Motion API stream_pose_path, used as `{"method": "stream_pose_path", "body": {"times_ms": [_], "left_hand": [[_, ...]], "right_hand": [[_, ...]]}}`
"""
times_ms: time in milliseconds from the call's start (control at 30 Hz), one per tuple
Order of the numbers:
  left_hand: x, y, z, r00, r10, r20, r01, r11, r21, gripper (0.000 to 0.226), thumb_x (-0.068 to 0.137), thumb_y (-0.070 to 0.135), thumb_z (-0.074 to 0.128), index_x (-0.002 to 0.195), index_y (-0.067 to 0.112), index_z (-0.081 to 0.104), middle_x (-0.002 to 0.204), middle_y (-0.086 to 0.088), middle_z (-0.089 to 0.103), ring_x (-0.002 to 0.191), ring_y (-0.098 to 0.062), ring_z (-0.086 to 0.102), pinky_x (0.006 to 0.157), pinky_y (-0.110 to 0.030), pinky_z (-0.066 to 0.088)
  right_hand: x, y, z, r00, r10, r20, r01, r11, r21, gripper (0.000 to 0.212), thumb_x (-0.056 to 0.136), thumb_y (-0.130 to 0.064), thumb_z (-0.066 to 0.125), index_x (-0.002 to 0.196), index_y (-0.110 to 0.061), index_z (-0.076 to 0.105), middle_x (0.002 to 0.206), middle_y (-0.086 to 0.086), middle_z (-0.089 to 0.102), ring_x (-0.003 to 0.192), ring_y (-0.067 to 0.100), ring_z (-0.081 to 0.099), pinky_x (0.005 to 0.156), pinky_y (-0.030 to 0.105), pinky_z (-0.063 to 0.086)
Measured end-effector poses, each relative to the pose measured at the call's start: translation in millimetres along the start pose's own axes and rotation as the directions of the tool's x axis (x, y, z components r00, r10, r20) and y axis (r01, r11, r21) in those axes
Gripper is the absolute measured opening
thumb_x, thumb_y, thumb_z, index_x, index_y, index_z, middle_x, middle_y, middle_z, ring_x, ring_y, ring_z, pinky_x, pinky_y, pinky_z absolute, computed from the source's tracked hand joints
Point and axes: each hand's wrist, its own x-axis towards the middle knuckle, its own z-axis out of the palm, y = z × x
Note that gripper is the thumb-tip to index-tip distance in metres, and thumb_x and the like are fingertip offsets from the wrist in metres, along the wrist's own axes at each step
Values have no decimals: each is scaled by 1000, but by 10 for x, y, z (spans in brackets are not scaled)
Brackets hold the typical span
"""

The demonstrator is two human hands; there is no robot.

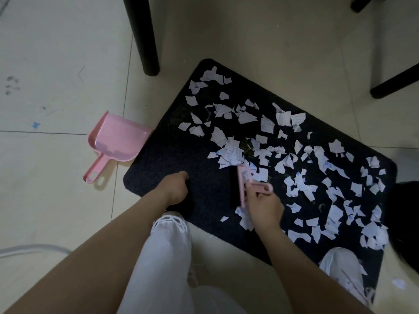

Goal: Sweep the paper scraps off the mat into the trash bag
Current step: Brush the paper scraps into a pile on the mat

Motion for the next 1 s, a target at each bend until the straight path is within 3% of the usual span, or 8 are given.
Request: {"method": "stream_pose_path", "body": {"times_ms": [67,167,333,467,567,667,833,1000], "left_hand": [[17,49,-1,1000,-8,-9,8,1000,13,44,94,1,38,137,7,43,137,-16,50,125,-29,49,102,-30,39],[32,144,26,1000,-7,-19,7,999,37,42,94,3,38,135,6,44,134,-16,52,122,-28,51,99,-30,41],[50,307,106,999,28,27,-30,996,90,48,93,0,39,140,7,39,138,-17,48,125,-28,49,101,-30,40],[74,336,130,1000,8,17,-11,991,131,45,93,-1,39,138,4,41,138,-16,49,125,-27,50,101,-28,40],[91,354,129,1000,-6,8,5,989,145,46,94,0,39,139,3,40,138,-16,48,125,-28,50,102,-28,40],[117,380,130,1000,-7,-3,7,987,158,46,94,1,39,140,4,39,139,-17,46,126,-29,48,102,-30,39],[175,371,112,1000,-12,-14,14,985,171,46,94,3,40,140,4,39,141,-17,46,128,-29,47,105,-31,38],[233,317,75,999,-27,-37,32,988,152,43,95,5,41,138,4,39,135,-18,52,123,-30,52,100,-31,41]], "right_hand": [[28,27,-118,998,15,-53,-10,995,95,40,93,-44,51,74,-11,65,66,2,65,59,16,60,53,24,44],[-96,18,-58,992,29,124,-62,960,273,33,92,-36,57,71,-12,66,65,2,66,55,12,57,55,27,47],[-318,252,188,906,-97,412,75,995,71,28,93,-38,52,89,-19,73,70,-1,71,61,10,65,65,26,57],[-168,441,3,956,-60,287,83,994,-68,34,90,-49,54,78,-20,67,70,2,71,63,16,68,64,31,57],[-30,418,-226,988,-2,152,-5,999,40,37,88,-48,58,61,-23,52,61,0,64,56,15,60,56,27,50],[45,323,-329,997,28,67,-40,979,198,32,89,-43,59,69,-19,63,66,-3,66,63,13,61,57,21,44],[-12,10,-158,988,-38,150,-12,949,315,33,91,-37,58,78,-10,70,67,-2,68,55,7,59,56,21,48],[133,-368,215,950,-100,295,51,984,171,39,90,-49,52,77,-17,72,73,-7,70,72,11,65,60,16,42]]}}
